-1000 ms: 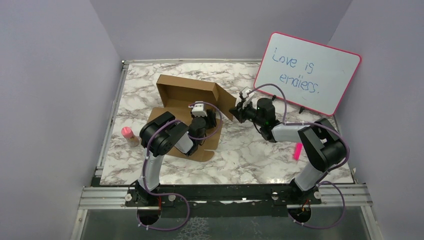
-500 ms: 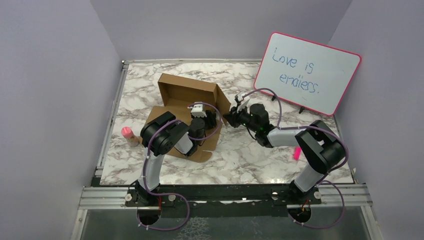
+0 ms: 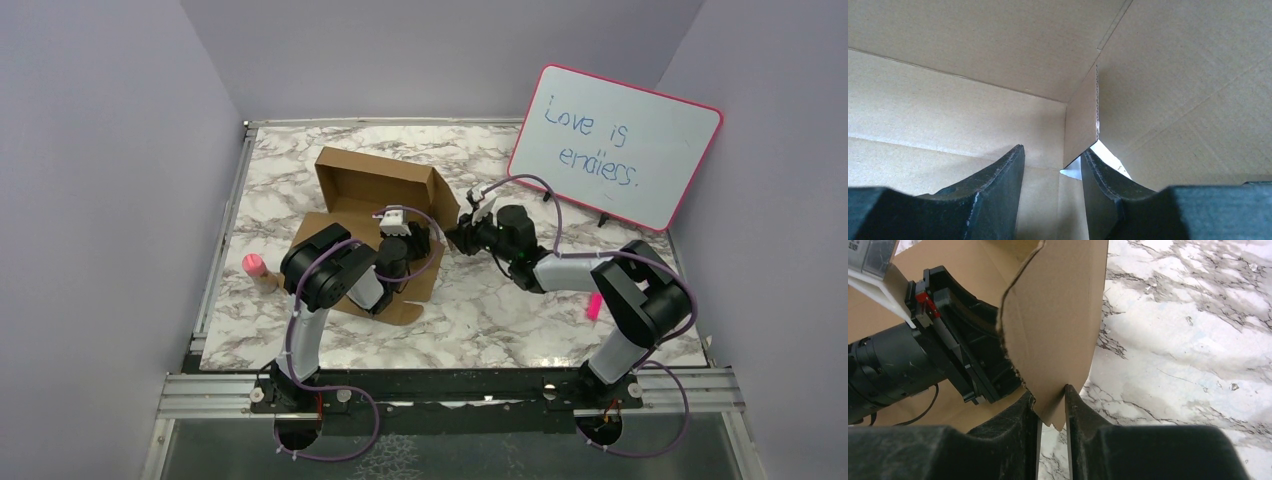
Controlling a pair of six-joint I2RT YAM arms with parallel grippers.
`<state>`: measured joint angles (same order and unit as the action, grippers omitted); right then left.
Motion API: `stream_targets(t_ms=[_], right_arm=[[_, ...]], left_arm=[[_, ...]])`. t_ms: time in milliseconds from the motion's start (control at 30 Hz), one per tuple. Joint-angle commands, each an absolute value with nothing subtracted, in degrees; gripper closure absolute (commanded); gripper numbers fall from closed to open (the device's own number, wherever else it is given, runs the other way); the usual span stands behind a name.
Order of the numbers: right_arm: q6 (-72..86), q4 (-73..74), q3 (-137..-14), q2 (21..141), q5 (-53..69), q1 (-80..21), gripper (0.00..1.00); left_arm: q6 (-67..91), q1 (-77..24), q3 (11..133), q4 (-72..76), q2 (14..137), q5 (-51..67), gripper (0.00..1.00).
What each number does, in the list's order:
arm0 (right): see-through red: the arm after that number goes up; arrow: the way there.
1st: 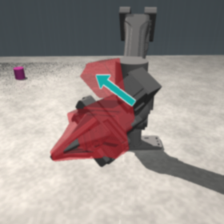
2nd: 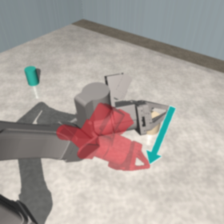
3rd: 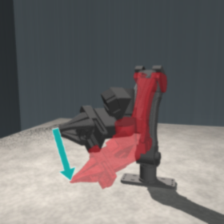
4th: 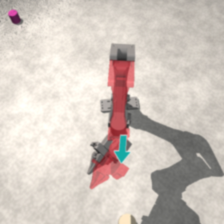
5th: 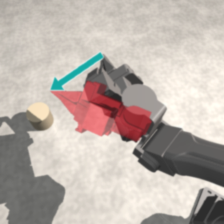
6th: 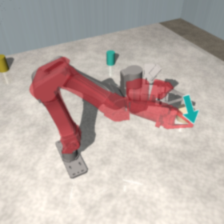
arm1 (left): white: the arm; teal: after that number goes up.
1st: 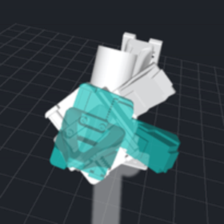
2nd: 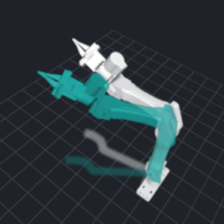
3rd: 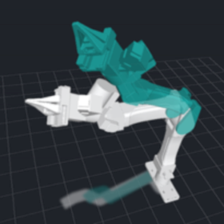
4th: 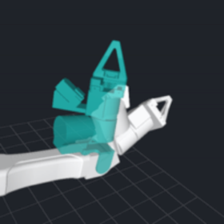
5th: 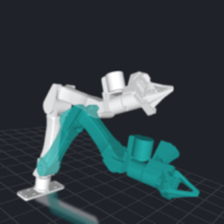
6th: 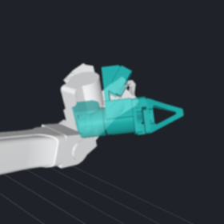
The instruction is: Fold the paper box
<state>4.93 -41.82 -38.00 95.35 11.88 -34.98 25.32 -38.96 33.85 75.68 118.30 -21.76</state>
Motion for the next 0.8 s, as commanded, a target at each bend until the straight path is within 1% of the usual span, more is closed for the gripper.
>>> stream_targets(t_ms=[0,200,433,533,767], right_arm=[[6.5,-39.8,-40.9,94.3,14.8,-35.3,0.75],[11.5,-41.5,-41.7,96.4,18.5,-35.3,0.75],[13.7,-46.0,-40.0,99.1,18.4,-35.6,0.73],[14.3,-48.3,-38.6,100.1,18.2,-35.9,0.71],[12.9,-48.4,-36.8,98.6,17.0,-35.9,0.65]], left_arm=[[26.3,-38.7,32.4,73.9,120.4,-19.7,0.55],[26.1,-38.7,32.4,74.4,120.8,-19.2,0.58],[26.0,-38.6,32.2,74.7,121.1,-19.0,0.58],[26.0,-38.7,32.3,74.8,121.1,-18.7,0.59],[25.8,-38.7,32.2,75.3,121.8,-18.4,0.59]])
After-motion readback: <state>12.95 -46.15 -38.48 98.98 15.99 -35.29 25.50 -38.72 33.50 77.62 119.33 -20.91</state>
